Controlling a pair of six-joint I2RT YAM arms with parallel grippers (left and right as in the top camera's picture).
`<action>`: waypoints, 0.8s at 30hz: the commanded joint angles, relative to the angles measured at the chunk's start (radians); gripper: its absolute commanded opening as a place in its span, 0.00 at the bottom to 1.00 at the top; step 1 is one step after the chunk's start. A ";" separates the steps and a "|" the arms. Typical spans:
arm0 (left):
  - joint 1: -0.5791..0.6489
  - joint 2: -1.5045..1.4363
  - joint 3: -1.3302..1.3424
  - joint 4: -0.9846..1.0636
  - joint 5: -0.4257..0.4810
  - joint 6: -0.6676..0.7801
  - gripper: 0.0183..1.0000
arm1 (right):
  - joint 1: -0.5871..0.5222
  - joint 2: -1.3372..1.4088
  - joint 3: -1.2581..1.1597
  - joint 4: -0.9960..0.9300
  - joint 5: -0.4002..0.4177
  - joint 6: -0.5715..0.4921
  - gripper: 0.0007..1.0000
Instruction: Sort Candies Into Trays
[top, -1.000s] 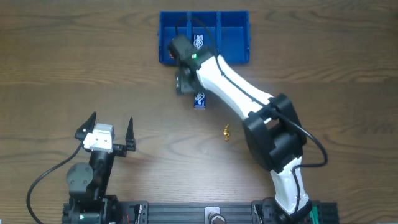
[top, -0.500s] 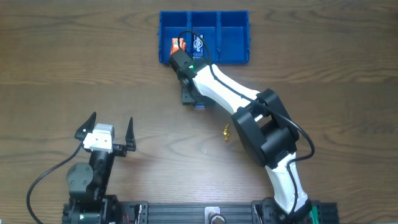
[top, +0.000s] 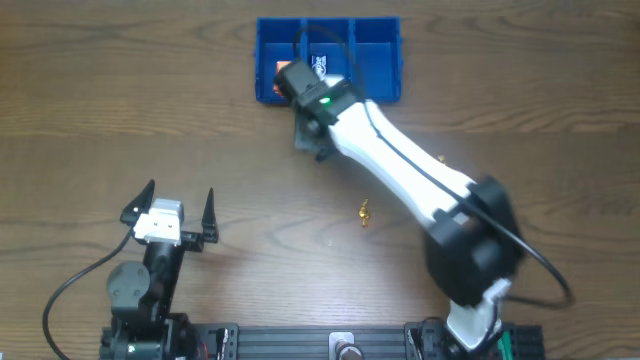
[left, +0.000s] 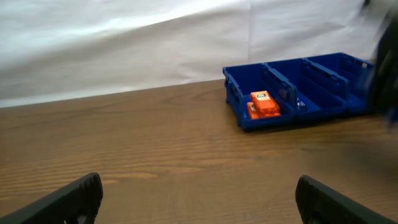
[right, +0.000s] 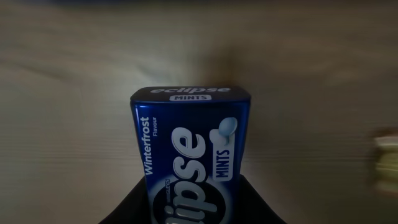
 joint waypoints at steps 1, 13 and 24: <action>-0.002 -0.006 -0.019 -0.034 0.022 0.010 1.00 | -0.092 -0.043 0.276 -0.035 0.140 -0.151 0.18; -0.001 -0.006 -0.019 -0.034 0.022 0.010 1.00 | -0.211 0.355 0.601 0.095 0.021 -0.298 0.19; -0.001 -0.006 -0.019 -0.034 0.022 0.010 1.00 | -0.207 0.420 0.600 0.116 0.022 -0.298 0.56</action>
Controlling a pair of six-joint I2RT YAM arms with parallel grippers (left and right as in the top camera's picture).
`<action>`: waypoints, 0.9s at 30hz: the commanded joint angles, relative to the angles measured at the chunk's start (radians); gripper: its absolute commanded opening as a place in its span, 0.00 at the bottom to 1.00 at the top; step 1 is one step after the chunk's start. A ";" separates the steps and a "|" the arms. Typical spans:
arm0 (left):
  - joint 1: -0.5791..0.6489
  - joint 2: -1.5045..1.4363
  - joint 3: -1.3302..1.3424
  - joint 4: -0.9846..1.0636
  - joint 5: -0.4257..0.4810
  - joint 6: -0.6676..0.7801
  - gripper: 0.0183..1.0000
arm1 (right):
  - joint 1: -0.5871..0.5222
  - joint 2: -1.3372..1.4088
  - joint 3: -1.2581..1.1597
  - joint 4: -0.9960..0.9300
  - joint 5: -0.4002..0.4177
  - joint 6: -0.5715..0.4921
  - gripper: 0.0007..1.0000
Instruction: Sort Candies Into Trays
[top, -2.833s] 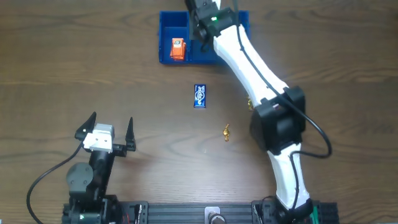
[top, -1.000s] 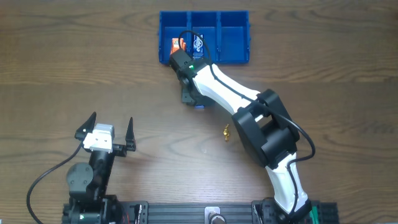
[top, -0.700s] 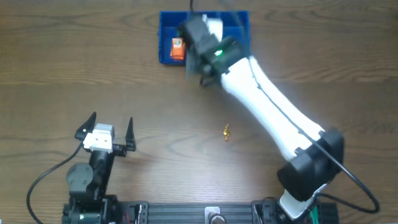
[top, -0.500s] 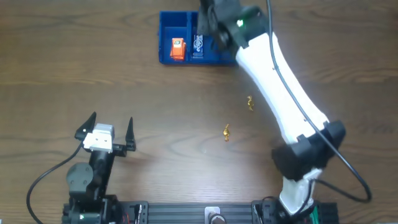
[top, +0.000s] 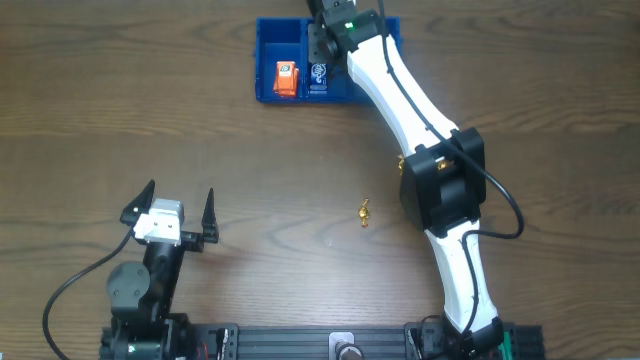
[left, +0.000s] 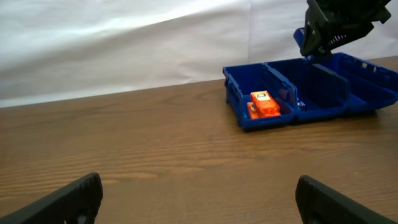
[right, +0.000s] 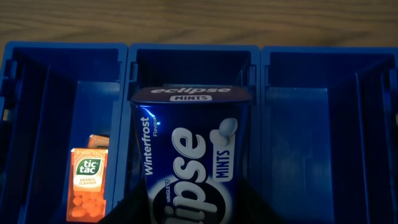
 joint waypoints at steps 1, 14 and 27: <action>-0.001 -0.006 -0.019 -0.034 0.022 0.010 1.00 | -0.002 0.005 0.023 0.001 0.000 -0.013 0.61; -0.001 -0.006 -0.019 -0.034 0.022 0.010 1.00 | 0.072 -0.370 -0.106 -0.263 0.091 -0.023 0.85; -0.001 -0.006 -0.019 -0.034 0.022 0.010 1.00 | 0.179 -0.784 -1.160 -0.055 -0.091 0.251 0.85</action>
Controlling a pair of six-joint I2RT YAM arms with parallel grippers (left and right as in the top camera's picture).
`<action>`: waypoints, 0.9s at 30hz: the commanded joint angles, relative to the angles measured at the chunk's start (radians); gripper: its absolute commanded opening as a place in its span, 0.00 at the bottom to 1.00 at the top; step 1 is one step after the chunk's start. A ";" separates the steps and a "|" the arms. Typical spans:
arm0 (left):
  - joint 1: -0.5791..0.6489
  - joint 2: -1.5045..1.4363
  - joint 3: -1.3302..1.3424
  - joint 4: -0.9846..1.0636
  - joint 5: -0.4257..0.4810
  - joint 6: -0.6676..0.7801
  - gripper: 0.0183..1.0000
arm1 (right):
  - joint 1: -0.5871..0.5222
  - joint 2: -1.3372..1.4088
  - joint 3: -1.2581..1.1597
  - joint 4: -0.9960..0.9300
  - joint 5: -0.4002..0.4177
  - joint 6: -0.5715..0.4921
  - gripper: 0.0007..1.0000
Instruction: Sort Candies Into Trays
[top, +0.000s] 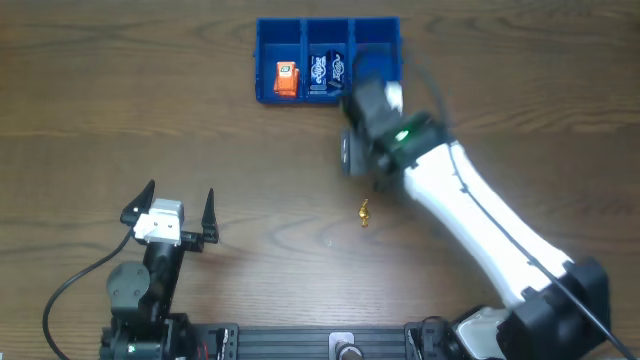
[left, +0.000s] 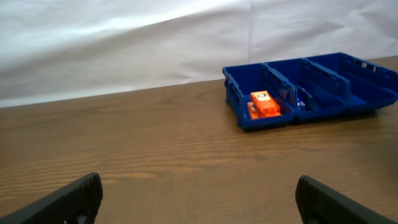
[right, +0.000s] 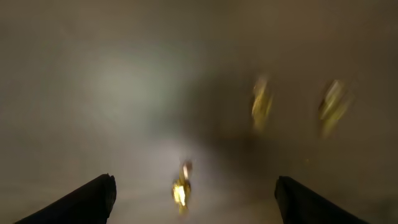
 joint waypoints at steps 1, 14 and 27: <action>-0.001 -0.006 -0.019 -0.033 0.021 0.010 1.00 | 0.061 0.005 -0.195 0.072 -0.111 0.104 0.85; -0.001 -0.006 -0.019 -0.033 0.021 0.010 1.00 | 0.084 0.109 -0.302 0.224 -0.135 0.156 0.82; -0.001 -0.006 -0.019 -0.033 0.021 0.010 1.00 | 0.035 0.165 -0.301 0.269 -0.128 0.155 0.72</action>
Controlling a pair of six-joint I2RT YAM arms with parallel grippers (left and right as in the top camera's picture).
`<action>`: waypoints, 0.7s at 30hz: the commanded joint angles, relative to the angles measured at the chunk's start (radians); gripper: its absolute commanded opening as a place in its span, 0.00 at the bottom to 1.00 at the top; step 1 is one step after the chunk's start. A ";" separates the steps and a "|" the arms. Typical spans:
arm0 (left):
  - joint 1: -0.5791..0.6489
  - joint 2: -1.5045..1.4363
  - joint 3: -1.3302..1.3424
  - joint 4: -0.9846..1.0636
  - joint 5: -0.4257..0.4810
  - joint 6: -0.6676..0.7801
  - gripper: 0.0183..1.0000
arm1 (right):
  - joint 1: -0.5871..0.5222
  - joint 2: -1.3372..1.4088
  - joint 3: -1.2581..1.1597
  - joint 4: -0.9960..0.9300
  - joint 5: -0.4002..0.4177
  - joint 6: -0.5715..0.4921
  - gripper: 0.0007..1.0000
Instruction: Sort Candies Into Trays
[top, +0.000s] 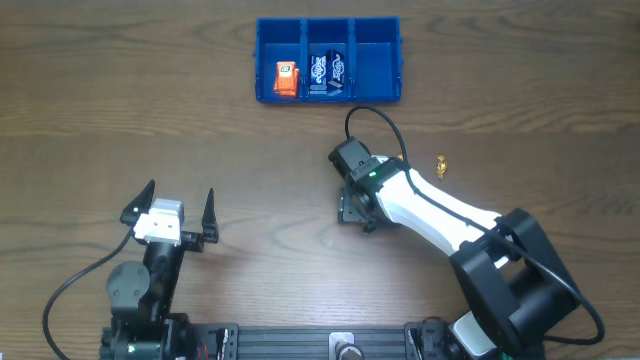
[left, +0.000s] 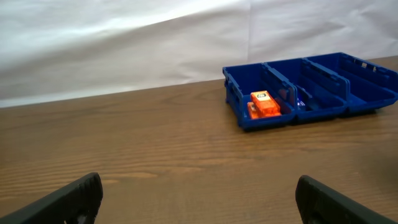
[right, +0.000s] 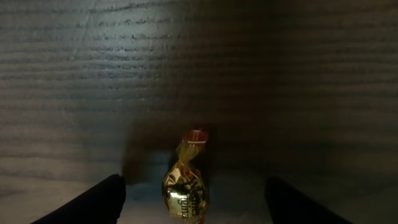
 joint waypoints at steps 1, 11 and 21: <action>-0.001 -0.006 -0.019 -0.033 0.021 0.010 1.00 | -0.004 0.032 -0.004 0.010 0.014 0.010 0.71; -0.001 -0.006 -0.019 -0.033 0.021 0.010 1.00 | -0.001 0.035 -0.004 0.025 0.013 0.010 0.33; -0.001 -0.006 -0.019 -0.033 0.021 0.010 1.00 | 0.006 -0.008 0.022 0.032 0.018 0.004 0.15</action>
